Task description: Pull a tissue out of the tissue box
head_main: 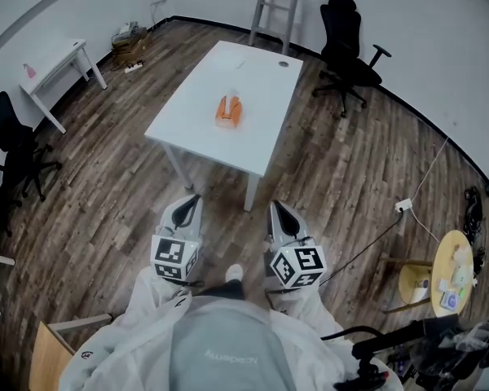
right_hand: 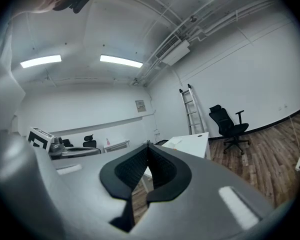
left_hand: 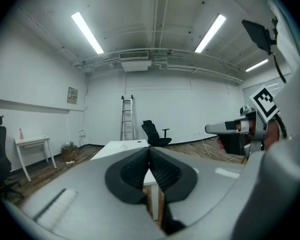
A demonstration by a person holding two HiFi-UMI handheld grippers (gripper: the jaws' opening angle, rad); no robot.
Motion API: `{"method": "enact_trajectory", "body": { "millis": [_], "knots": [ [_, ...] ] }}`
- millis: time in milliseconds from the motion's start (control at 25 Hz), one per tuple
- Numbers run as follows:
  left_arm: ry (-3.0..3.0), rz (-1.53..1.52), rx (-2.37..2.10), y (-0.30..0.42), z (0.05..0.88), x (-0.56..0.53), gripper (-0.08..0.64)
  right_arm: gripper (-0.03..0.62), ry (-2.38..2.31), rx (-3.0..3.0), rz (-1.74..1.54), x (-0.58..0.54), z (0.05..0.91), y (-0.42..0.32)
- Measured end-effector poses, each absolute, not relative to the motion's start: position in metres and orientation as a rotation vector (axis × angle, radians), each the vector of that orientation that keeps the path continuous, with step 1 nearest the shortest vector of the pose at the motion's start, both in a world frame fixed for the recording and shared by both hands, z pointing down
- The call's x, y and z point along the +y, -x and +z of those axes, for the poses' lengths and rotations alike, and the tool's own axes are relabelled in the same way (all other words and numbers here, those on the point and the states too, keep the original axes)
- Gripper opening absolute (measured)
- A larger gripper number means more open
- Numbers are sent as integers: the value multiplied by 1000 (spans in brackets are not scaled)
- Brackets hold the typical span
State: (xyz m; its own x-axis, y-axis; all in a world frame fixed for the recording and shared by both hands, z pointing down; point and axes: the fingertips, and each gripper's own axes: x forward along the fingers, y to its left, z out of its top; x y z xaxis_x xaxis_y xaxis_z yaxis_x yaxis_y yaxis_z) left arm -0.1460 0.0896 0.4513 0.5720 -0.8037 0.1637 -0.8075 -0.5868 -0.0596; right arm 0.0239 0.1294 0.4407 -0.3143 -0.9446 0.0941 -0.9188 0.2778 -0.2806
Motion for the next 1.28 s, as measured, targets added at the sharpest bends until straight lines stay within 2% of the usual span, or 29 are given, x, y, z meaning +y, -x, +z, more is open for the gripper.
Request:
{"method": "enact_trajectory", "body": {
  "millis": [720,1280],
  "knots": [
    [-2752,284,-1437,140,454,-4,0,2,1770,2448,-462,37,449,-31],
    [-2714,251,-1425,140,466,-33,0,2,1789,2465,-486,13,455,-35]
  ]
}}
